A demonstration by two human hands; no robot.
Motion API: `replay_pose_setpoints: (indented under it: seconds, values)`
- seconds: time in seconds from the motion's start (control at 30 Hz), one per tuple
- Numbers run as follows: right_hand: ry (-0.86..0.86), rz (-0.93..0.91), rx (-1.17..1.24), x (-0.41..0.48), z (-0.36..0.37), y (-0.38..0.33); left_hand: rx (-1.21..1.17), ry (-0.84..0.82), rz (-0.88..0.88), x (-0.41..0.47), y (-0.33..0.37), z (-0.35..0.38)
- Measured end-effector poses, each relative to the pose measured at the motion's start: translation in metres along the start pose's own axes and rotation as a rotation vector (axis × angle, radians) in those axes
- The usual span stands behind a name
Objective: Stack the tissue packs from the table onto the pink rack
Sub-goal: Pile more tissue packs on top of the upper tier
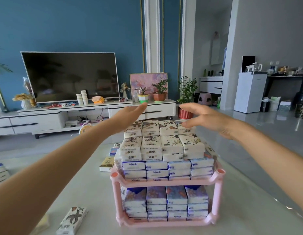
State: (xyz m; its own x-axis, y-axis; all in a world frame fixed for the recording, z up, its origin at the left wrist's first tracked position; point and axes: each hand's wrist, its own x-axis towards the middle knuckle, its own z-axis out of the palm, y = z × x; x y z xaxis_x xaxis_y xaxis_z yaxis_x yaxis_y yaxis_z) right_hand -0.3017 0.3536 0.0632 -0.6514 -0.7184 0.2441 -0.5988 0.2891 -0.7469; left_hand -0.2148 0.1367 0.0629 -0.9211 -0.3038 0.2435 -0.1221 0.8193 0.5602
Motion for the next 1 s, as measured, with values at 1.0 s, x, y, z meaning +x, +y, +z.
replay_pose_setpoints:
  seconds: [1.0]
  values:
    - [-0.439, 0.061, -0.268, 0.021, 0.386, -0.02, 0.121, 0.356, -0.054, -0.275, -0.297, 0.028]
